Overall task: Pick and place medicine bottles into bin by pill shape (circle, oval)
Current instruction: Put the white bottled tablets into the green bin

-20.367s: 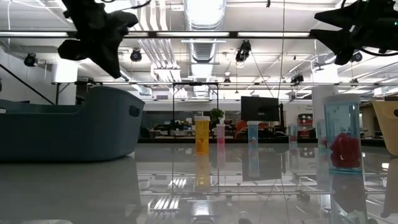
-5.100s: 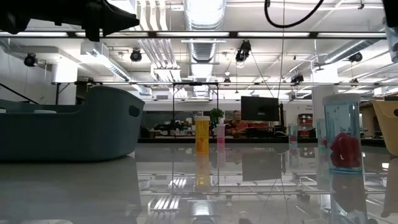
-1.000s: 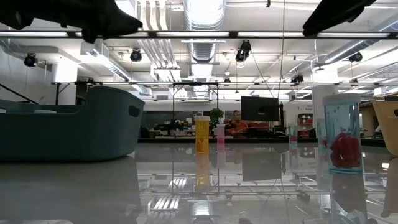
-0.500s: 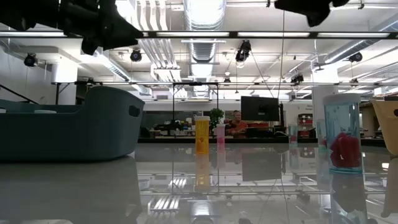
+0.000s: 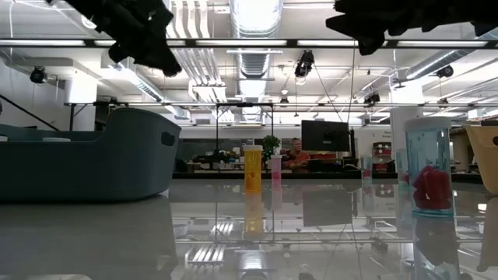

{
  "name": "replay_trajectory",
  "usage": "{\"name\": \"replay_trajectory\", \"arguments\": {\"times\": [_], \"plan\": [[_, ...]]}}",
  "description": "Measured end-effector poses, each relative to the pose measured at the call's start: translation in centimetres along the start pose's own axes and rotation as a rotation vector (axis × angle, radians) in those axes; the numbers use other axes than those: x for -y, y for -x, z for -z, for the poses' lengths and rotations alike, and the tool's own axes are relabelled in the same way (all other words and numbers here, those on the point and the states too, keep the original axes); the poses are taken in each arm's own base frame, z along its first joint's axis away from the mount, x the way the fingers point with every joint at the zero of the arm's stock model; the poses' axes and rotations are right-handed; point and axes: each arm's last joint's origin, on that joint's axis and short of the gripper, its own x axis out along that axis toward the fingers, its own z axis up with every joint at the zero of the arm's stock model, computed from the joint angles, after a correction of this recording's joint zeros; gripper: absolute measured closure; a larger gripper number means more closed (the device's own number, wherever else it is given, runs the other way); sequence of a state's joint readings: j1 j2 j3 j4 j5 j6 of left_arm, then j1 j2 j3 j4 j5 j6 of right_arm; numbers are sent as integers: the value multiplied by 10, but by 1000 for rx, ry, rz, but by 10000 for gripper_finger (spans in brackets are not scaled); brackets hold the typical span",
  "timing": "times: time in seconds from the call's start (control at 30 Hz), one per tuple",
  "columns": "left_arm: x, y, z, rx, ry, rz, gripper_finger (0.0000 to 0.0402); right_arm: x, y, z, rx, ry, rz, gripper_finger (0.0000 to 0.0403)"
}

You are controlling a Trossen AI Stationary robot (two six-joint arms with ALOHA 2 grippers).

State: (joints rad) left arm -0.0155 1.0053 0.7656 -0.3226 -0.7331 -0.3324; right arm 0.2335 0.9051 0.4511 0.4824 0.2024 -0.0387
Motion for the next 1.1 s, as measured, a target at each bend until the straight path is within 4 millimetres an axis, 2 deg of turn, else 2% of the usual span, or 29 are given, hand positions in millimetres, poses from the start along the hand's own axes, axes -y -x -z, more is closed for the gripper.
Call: {"name": "replay_trajectory", "arguments": {"times": [0.23, 0.4, 0.57, 0.83, 1.1], "plan": [[-18, -36, -15, -395, -72, 1, 398, 2, 0, 5, -18, 16, 7, 211], [-42, -67, -19, -634, -83, 40, 398, 2, 1, 9, -31, 28, 7, 211], [-69, -90, -14, -843, -104, -31, 398, 3, 2, 10, -33, 33, 11, 211], [-91, -122, -12, -957, -69, 16, 398, 7, 1, 13, -64, 28, 31, 211], [-102, -137, -10, -976, -32, 30, 385, 8, 1, 16, -88, 27, 36, 211]]}}
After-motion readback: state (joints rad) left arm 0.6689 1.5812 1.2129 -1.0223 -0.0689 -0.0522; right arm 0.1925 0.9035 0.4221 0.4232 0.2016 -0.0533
